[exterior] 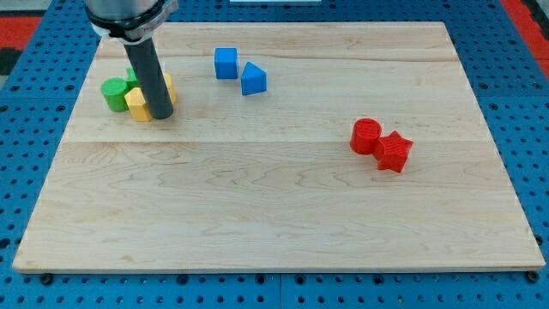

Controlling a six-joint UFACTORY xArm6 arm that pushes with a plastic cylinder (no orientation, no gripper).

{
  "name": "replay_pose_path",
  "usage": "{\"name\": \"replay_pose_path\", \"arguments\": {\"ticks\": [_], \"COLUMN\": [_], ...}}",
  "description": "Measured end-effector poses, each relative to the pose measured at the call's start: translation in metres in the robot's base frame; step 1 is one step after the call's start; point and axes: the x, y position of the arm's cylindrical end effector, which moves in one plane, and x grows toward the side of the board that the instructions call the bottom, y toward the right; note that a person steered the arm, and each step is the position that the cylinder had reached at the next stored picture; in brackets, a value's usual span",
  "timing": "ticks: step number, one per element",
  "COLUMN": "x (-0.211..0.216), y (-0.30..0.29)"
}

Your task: Point your arm at the blue cube

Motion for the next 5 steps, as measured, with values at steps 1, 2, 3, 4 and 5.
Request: {"name": "replay_pose_path", "arguments": {"ticks": [1, 2, 3, 4, 5], "x": [-0.006, -0.006, -0.002, 0.025, 0.040], "y": [0.000, 0.000, 0.000, 0.004, 0.017]}}
